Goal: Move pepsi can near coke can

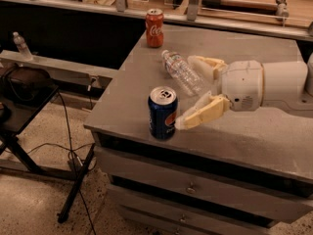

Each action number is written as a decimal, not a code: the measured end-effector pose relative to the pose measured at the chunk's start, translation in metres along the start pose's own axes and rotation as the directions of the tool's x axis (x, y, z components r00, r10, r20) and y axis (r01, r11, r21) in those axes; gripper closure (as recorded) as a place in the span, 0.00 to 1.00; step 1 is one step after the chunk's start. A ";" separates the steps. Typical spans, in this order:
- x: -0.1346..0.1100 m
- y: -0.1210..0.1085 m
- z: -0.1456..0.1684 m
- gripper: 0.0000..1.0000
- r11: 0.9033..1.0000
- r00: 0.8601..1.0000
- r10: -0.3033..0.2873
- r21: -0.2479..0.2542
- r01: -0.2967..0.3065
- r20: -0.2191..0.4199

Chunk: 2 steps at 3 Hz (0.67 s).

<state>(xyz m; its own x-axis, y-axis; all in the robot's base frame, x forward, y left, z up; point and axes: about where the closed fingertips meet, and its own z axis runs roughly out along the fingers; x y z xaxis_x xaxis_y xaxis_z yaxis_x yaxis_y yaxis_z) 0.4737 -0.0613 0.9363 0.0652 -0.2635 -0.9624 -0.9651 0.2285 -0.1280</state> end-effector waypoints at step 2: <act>0.005 0.006 0.023 0.00 0.994 0.996 0.090 -0.056 -0.089 0.020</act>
Offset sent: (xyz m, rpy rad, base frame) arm 0.0026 0.0302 -0.0184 0.1122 0.1022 0.0689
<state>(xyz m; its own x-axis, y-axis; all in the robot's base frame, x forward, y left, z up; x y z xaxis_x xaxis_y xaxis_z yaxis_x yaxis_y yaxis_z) 0.4747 -0.0394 0.9249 -0.0169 -0.2230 -0.9747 -0.9797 0.1985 -0.0284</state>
